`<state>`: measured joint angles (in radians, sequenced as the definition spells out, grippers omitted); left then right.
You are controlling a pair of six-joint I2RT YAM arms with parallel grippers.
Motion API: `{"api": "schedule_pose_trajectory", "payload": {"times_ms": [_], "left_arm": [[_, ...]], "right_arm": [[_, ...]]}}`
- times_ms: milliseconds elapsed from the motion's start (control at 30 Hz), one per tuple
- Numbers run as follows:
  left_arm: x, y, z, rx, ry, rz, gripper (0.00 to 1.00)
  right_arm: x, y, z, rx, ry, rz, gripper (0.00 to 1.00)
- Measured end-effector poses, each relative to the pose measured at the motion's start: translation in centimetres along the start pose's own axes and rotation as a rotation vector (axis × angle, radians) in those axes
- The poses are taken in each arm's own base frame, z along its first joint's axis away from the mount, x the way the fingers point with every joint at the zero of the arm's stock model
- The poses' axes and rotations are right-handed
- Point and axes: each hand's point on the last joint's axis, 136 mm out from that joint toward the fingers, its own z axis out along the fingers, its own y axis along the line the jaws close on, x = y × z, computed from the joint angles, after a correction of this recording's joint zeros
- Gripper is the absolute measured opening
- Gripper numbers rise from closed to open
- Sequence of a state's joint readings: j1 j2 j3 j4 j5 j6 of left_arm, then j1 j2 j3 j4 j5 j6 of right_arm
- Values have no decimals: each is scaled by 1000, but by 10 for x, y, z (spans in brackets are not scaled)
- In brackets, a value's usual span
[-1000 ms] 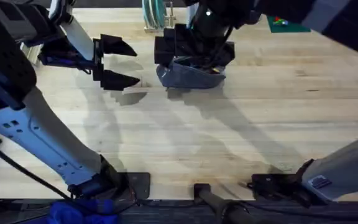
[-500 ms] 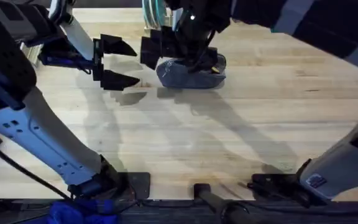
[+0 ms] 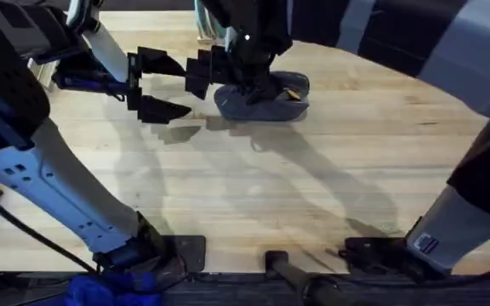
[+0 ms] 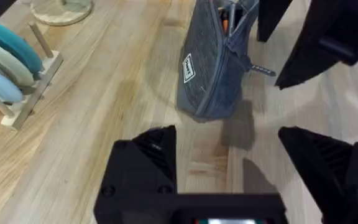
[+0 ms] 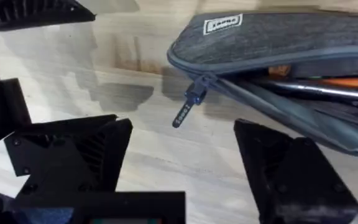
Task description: Unzip the bag, pick up the pens from the table one at a time and place them inside, then zip the bag closed.
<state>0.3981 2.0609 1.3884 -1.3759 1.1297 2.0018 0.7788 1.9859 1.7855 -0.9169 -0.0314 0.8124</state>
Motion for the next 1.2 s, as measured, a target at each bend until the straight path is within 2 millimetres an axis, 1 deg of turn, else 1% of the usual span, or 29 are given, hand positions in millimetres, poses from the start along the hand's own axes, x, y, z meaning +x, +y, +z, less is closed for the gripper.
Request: {"api": "schedule_pose_trajectory", "payload": {"times_ms": [233, 533, 700, 967, 1200], "left_arm": [[0, 0, 0, 0, 0, 0, 993], [0, 0, 0, 0, 0, 0, 993], [0, 0, 0, 0, 0, 0, 994], [0, 0, 0, 0, 0, 0, 993], [0, 0, 0, 0, 0, 0, 993]], "right_arm": [[-3, 2, 13, 1, -1, 1, 996], [-7, 5, 13, -15, -16, 3, 995], [-10, 2, 15, -11, -17, 10, 996], [-10, -7, 33, 37, -9, 14, 996], [-13, -10, 34, 55, -26, 14, 993]]}}
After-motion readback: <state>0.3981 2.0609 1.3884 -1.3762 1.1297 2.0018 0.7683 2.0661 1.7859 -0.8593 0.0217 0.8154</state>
